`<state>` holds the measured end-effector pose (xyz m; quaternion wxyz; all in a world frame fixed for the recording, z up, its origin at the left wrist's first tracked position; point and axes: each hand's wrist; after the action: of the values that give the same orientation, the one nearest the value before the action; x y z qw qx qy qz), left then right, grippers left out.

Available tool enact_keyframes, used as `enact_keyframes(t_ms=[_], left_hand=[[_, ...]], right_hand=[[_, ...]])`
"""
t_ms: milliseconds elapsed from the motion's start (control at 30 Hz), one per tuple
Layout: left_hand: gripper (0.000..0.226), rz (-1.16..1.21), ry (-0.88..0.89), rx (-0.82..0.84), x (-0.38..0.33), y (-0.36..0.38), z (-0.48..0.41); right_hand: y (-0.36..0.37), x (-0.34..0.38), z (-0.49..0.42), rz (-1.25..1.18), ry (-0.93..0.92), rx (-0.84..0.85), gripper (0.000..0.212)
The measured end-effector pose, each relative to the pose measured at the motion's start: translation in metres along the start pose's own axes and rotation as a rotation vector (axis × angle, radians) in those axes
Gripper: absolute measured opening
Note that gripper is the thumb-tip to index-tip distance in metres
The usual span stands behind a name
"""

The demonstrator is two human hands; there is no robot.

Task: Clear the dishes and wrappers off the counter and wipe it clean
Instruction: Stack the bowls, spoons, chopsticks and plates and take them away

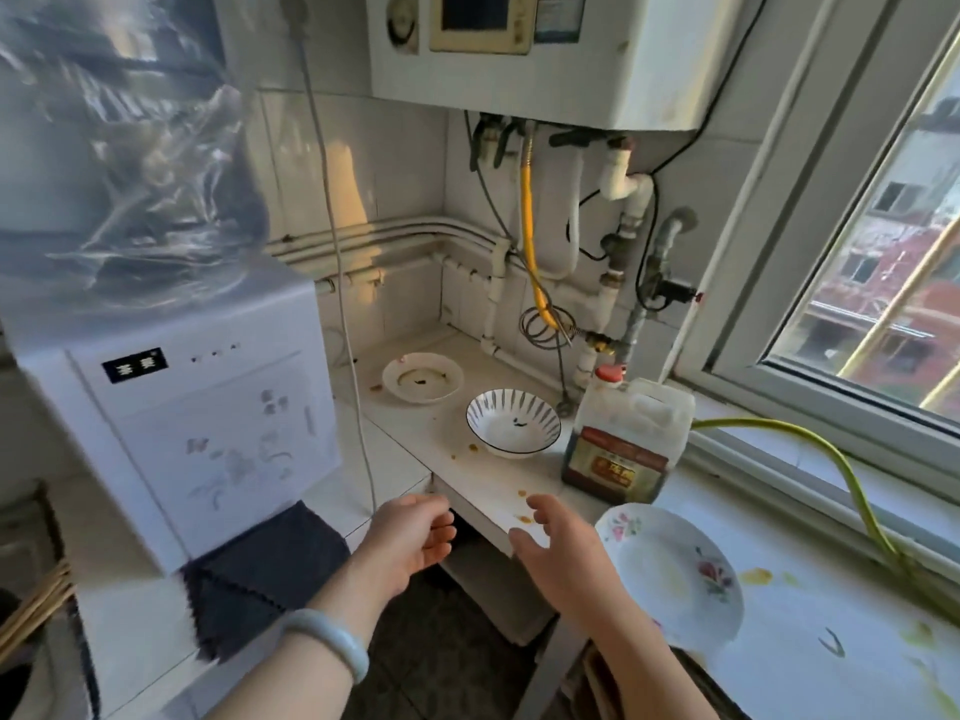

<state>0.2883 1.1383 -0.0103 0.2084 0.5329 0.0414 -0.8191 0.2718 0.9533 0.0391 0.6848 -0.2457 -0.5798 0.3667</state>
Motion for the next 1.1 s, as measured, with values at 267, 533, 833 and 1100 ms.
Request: enact_keyframes(t_ms=[267,533,833,1100], left_hand=[[0.009,0.070,-0.126,-0.095,-0.030,0.025,-0.106],[0.010,0.186,-0.221,-0.154,-0.052,0.030,-0.224],[0.022,0.093,-0.229,-0.189,-0.064,0.041,-0.308],[0.029,0.108,-0.284,-0.190,-0.055,0.039,-0.351]], right_hand=[[0.000,0.002,-0.089,-0.329,0.219,0.136,0.034],[0.009,-0.002,-0.208,-0.605,0.661,0.159,0.019],[0.023,-0.018,-0.264,-0.717,0.891,0.129,0.014],[0.035,-0.029,-0.276,-0.801,0.934,0.163,0.020]])
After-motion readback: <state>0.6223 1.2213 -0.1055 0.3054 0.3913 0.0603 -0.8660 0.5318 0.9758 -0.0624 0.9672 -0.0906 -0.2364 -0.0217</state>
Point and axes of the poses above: each hand's wrist, its own z-axis away from the middle knuckle, its own y-axis out of the palm, x = y × z, and after that the axes turned 7 degrees about y, right-handed
